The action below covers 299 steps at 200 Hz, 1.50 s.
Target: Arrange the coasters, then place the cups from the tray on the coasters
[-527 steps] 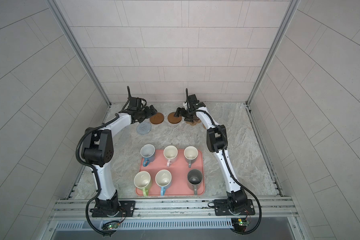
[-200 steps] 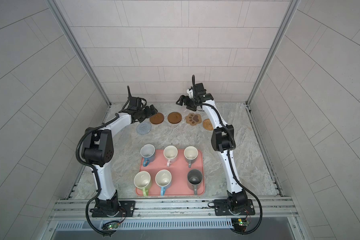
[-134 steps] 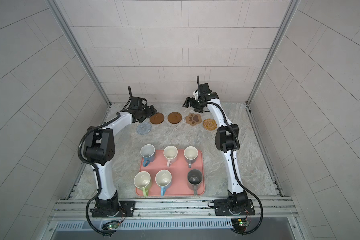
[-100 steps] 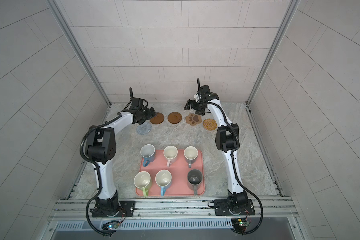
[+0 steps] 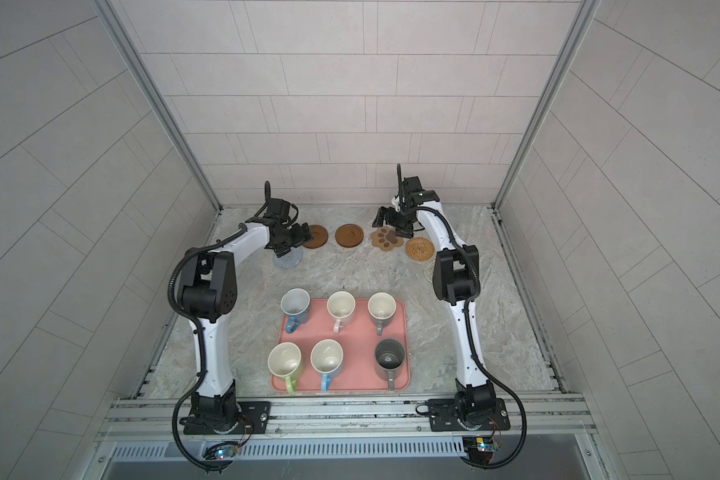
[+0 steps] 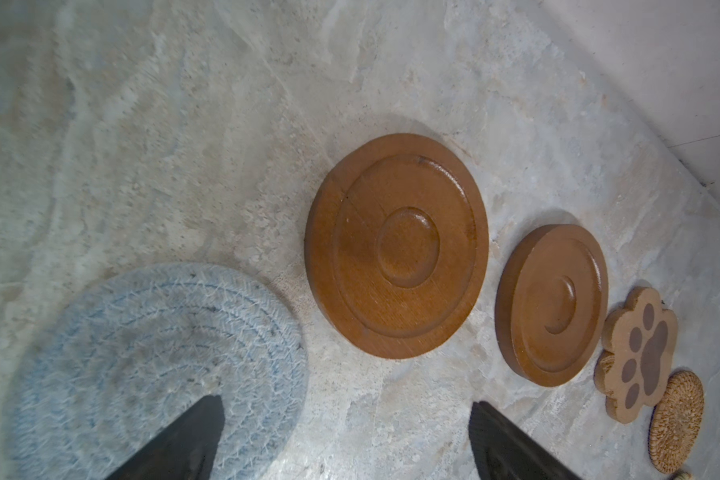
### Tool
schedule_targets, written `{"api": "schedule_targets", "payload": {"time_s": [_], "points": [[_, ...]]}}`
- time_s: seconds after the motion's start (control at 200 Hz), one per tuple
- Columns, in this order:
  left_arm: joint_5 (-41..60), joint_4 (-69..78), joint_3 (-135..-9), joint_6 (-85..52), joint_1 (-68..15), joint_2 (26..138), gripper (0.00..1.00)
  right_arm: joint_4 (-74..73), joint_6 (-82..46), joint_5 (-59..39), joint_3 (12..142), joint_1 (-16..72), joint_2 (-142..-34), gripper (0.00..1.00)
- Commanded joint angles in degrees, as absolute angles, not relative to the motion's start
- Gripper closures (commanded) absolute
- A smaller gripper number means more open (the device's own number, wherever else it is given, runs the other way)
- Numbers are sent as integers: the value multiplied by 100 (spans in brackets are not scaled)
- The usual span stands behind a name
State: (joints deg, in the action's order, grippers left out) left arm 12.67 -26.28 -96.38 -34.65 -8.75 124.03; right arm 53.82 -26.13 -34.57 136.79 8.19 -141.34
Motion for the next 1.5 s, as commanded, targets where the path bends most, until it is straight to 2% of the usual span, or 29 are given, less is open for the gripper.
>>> {"api": "schedule_targets", "payload": {"time_s": [0.0, 0.44, 0.821, 1.136, 1.491], "points": [[1332, -2971, -9706, -3357, -844, 12575, 0, 5362, -2547, -3384, 13652, 792, -13686, 1], [1788, -2731, -9110, -3331, -893, 12495, 0, 5327, -2573, -3419, 13535, 816, -13650, 1], [2043, -2689, -8494, -3453, -1315, 12068, 0, 5300, -2602, -3454, 13528, 817, -13654, 0], [2502, -3043, -8864, -3202, -1620, 12205, 0, 5256, -2669, -3463, 13547, 815, -13704, 1], [2325, -3411, -9120, -3071, -1648, 12318, 0, 5278, -2663, -3458, 13553, 815, -13738, 1]]}}
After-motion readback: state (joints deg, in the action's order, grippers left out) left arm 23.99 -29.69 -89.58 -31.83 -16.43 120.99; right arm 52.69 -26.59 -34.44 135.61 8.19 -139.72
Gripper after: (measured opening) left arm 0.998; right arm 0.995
